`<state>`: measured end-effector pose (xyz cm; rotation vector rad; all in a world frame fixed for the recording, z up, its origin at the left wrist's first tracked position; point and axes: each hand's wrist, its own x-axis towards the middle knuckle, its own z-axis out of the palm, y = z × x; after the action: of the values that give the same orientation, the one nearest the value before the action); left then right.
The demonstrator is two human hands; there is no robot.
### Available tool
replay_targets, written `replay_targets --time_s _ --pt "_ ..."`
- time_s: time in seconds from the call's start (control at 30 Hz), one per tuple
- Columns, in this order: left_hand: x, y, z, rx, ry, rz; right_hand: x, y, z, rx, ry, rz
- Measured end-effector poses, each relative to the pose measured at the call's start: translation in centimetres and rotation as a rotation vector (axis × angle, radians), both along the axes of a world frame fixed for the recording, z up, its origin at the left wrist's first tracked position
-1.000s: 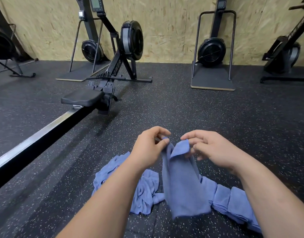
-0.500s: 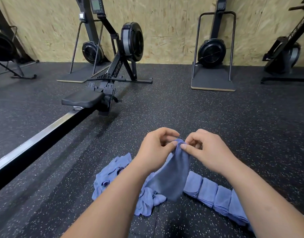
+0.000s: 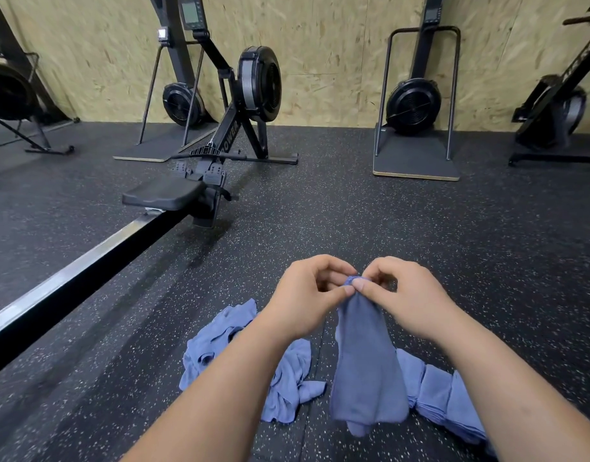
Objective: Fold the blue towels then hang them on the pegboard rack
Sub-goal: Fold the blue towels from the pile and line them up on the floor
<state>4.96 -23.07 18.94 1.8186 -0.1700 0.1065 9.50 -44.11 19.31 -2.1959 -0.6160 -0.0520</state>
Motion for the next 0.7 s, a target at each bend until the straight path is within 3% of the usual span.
replay_targets --time_s 0.13,0.33,0.43,0.6,0.7 --pt "0.0 0.2 -0.1 0.027 -0.029 0.041 0.5 -0.8 -0.3 -0.076 0.074 0.086" --pt "0.2 0.1 -0.2 -0.004 -0.008 0.069 -0.2 -0.2 -0.3 -0.052 0.014 0.049" --pt "0.5 0.5 -0.4 0.09 -0.059 0.111 -0.2 -0.1 -0.4 -0.073 -0.004 0.041" --pt "0.6 1.7 -0.4 0.228 -0.168 0.273 1.1 -2.0 -1.1 -0.278 -0.026 0.023" --pt "0.6 3.0 -0.1 0.206 -0.209 0.342 1.6 -3.2 -1.7 -0.402 0.011 0.038"
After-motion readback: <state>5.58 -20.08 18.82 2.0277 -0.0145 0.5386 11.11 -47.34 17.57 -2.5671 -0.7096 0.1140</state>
